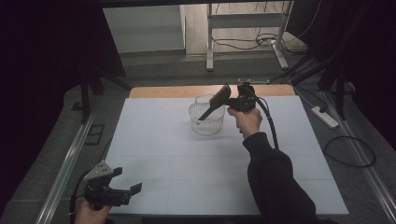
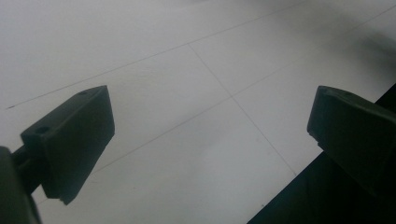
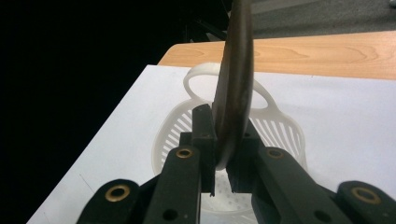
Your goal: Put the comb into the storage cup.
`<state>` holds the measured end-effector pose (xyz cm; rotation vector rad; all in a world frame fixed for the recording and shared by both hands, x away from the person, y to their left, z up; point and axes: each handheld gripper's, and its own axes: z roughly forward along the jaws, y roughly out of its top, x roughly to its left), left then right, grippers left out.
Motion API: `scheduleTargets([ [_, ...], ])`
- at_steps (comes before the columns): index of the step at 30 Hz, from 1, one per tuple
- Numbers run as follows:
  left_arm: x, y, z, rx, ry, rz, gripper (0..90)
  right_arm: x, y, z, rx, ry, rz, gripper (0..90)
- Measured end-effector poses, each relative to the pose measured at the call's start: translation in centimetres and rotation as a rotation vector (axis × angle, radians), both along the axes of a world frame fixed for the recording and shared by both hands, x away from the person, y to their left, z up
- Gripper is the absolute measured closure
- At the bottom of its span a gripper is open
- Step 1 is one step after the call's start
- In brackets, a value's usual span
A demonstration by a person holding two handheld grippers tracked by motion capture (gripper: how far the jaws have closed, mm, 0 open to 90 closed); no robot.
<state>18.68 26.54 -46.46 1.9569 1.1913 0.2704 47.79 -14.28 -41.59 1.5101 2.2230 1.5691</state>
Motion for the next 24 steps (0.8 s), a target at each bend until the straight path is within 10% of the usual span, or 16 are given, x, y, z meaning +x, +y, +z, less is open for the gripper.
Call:
scheduleTargets([
  [24, 0.0, -0.1, 0.0, 0.005, 0.002, -0.004, 2.0, 0.7, -0.9, -2.7, 0.057, 0.081, -0.015, 83.2],
])
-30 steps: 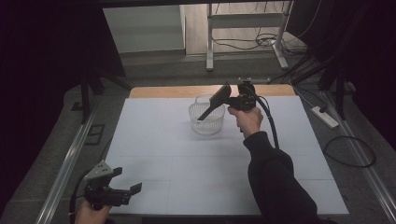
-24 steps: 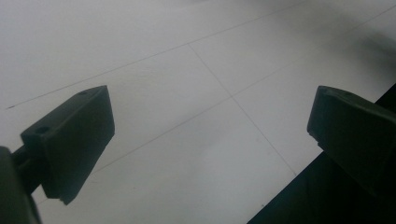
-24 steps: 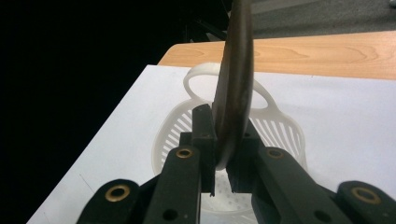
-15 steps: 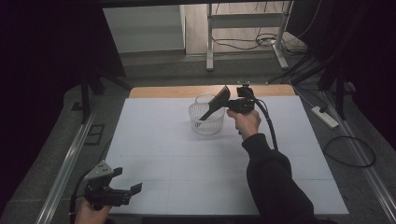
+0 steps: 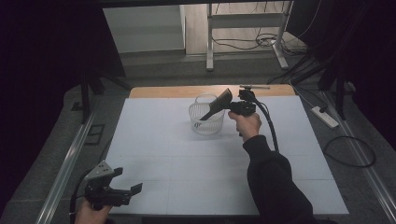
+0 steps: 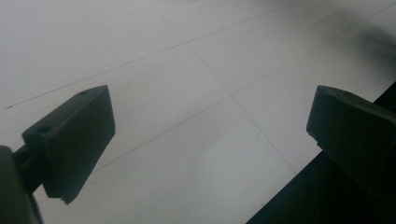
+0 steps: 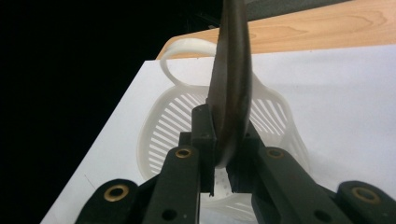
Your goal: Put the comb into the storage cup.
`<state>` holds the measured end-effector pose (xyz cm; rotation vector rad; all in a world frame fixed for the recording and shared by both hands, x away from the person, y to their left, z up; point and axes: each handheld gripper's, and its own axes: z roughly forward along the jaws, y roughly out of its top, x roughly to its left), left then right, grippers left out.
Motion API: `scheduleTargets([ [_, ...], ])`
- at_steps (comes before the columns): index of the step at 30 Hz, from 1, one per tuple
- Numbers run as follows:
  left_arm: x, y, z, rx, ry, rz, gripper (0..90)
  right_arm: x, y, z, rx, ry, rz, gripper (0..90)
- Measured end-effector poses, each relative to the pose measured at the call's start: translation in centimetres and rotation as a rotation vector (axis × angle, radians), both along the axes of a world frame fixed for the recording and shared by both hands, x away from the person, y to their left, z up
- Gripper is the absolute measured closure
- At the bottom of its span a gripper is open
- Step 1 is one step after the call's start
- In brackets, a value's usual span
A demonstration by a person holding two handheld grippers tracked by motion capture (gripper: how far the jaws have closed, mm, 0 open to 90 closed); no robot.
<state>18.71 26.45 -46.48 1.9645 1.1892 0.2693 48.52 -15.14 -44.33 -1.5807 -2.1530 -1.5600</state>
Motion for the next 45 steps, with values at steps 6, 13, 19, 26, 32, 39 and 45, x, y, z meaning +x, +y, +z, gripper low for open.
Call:
scheduleTargets([
  [6, 0.0, 0.0, 0.0, -0.001, 0.002, 0.001, 2.0, 0.3, -0.8, -0.9, 0.03, 0.032, -0.017, 82.6],
  [13, 0.0, 0.0, 0.0, -0.001, 0.004, 0.002, 2.1, 0.2, -1.1, -1.3, 0.032, 0.041, -0.028, 81.5],
  [19, 0.0, 0.1, 0.0, -0.002, 0.004, 0.002, 2.1, 0.2, -1.1, -1.4, 0.007, 0.029, -0.042, 79.5],
  [26, 0.0, 0.1, 0.0, -0.003, 0.005, 0.001, 2.1, 0.0, -1.0, -1.2, -0.033, 0.0, -0.057, 77.0],
  [32, 0.0, 0.1, 0.0, -0.004, 0.006, 0.0, 2.1, -0.1, -1.2, -1.0, -0.091, -0.025, -0.073, 72.7],
  [39, 0.1, 0.1, 0.0, -0.005, 0.007, -0.002, 2.2, -0.1, -1.1, -1.2, -0.107, -0.034, -0.075, 70.7],
  [45, 0.0, 0.1, 0.0, -0.006, 0.006, -0.002, 2.3, -0.1, -0.9, -1.3, -0.127, -0.045, -0.073, 68.4],
])
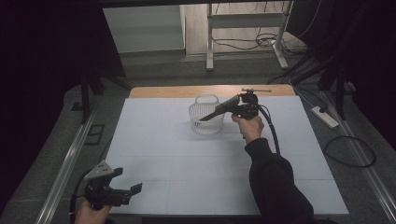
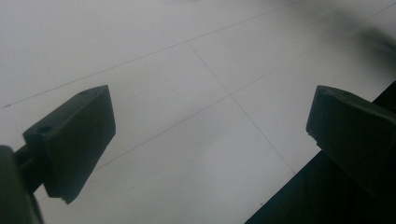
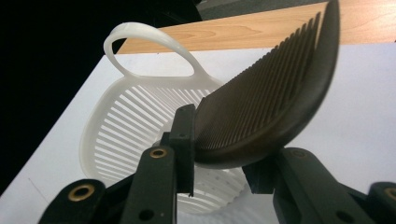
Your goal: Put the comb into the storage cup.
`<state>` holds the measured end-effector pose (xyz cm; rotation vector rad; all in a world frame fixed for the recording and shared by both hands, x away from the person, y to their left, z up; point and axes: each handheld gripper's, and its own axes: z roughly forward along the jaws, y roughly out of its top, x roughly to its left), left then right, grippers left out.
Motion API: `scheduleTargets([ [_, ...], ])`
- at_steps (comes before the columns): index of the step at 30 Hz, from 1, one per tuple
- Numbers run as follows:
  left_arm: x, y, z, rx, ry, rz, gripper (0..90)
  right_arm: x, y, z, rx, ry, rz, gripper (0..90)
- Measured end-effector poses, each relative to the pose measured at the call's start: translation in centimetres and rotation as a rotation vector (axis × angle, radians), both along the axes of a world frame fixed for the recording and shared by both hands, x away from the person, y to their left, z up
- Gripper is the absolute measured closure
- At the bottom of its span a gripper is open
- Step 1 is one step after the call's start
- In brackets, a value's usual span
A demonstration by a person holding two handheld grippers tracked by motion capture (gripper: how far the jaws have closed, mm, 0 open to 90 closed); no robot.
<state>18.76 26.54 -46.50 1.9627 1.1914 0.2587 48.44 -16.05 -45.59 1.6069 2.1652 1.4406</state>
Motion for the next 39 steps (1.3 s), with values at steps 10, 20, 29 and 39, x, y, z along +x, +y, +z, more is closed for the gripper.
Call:
scheduleTargets([
  [10, 0.0, 0.0, 0.0, 0.001, 0.001, -0.001, 2.3, -0.2, 0.2, 0.3, -0.074, -0.042, 0.013, 57.9],
  [20, 0.0, 0.0, 0.0, 0.001, 0.002, -0.001, 2.3, -0.4, 0.3, 0.6, -0.104, -0.066, 0.024, 43.8],
  [29, 0.0, 0.0, 0.0, 0.003, 0.002, -0.001, 2.3, -0.7, 0.7, 1.0, -0.157, -0.097, 0.051, 31.1],
  [39, 0.0, -0.1, 0.0, 0.003, 0.003, 0.0, 2.3, -1.1, 0.3, 1.7, -0.18, -0.099, 0.084, 25.5],
])
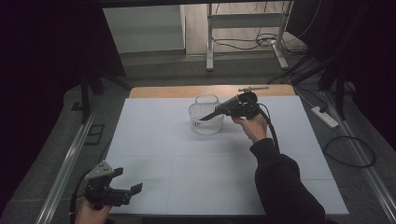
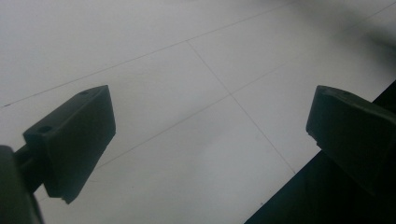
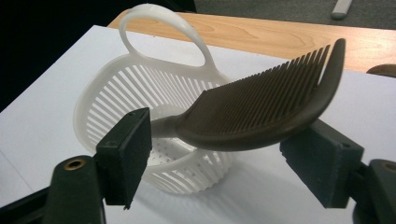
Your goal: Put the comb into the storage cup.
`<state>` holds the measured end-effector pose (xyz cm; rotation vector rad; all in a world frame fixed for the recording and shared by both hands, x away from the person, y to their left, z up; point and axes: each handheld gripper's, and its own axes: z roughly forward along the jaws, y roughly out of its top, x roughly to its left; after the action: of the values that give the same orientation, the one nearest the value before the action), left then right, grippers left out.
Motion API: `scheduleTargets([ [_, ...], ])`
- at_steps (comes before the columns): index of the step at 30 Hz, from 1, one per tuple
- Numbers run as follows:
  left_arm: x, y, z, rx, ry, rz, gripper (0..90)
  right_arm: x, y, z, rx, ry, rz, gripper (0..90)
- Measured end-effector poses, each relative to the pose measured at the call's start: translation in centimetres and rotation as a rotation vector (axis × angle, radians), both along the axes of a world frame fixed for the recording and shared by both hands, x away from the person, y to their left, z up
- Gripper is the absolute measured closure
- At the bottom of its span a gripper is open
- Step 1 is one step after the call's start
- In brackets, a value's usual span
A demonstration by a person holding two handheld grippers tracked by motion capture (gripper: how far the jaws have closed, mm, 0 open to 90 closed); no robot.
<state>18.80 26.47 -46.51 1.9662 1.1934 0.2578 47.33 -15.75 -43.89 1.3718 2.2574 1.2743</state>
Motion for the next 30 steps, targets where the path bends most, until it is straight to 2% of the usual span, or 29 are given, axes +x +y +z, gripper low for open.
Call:
scheduleTargets([
  [5, 0.0, 0.0, 0.0, 0.0, 0.0, 0.0, 2.3, -0.2, -0.3, 0.4, -0.012, -0.003, 0.017, 24.5],
  [15, 0.0, 0.0, 0.0, 0.0, 0.001, 0.001, 2.3, -0.9, -0.1, 0.6, -0.076, 0.017, 0.061, 13.3],
  [23, 0.0, 0.0, 0.0, 0.0, 0.0, -0.001, 2.3, -1.5, 0.1, 0.8, -0.097, 0.008, 0.093, 7.1],
  [27, 0.0, 0.0, 0.0, 0.0, -0.001, -0.001, 2.3, -2.0, 0.2, 0.8, -0.131, -0.015, 0.113, 4.8],
  [30, 0.0, 0.0, 0.0, 0.0, 0.0, -0.001, 2.3, -2.5, 0.1, 0.7, -0.131, -0.027, 0.12, 4.5],
])
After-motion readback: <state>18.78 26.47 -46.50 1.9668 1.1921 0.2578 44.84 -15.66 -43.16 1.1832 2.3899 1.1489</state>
